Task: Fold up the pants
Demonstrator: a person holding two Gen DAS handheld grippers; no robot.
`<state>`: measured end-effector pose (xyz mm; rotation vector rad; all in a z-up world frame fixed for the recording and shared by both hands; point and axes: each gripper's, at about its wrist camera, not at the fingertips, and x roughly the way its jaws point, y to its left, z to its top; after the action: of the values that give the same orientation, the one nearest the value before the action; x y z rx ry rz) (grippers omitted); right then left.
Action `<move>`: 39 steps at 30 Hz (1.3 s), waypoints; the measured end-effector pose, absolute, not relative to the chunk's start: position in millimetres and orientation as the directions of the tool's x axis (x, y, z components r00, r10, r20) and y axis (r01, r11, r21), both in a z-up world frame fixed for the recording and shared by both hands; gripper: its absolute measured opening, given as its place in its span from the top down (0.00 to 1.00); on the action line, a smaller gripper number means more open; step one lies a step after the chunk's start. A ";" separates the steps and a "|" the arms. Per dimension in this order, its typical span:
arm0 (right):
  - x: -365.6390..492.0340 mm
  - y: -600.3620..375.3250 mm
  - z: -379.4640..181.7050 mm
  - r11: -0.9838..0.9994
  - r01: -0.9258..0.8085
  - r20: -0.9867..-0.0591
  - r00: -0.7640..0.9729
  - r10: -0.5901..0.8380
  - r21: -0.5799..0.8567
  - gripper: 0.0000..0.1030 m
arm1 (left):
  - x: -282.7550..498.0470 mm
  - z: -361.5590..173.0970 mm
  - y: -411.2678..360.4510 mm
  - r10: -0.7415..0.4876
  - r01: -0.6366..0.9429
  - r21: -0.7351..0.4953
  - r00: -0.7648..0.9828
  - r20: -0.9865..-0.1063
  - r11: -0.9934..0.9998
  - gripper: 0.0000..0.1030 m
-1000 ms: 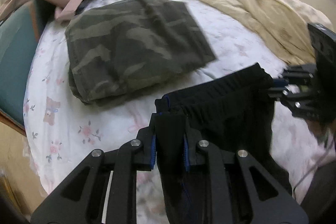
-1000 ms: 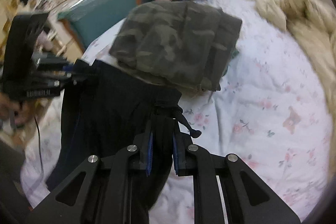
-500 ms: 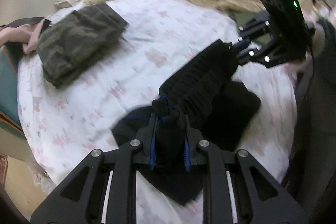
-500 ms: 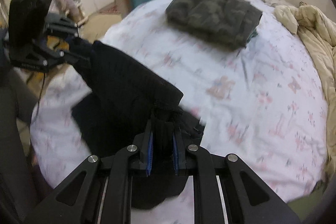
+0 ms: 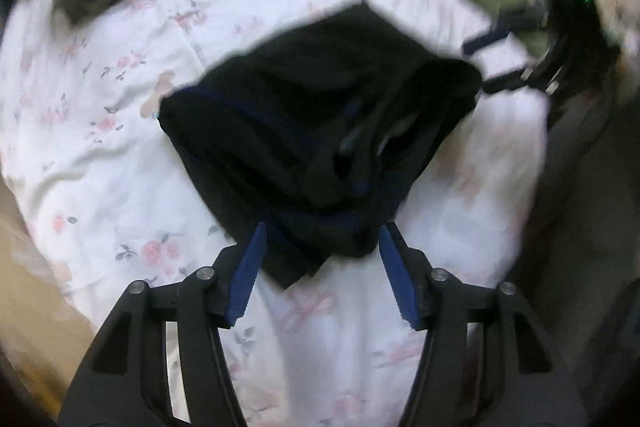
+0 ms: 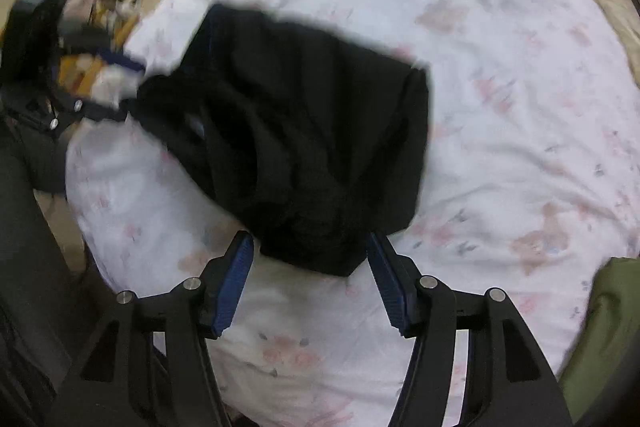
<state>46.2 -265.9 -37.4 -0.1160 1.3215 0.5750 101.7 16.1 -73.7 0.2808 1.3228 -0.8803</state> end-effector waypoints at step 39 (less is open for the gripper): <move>151.6 -305.6 -97.8 0.914 0.014 -0.894 0.218 0.392 0.405 0.62 | 181.6 -137.5 36.1 -0.362 0.072 -0.354 0.194 -0.912 0.932 0.66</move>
<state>151.6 -305.6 -97.8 0.3602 1.3327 0.2696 181.6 36.1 -137.5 -0.2542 1.3454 -0.3086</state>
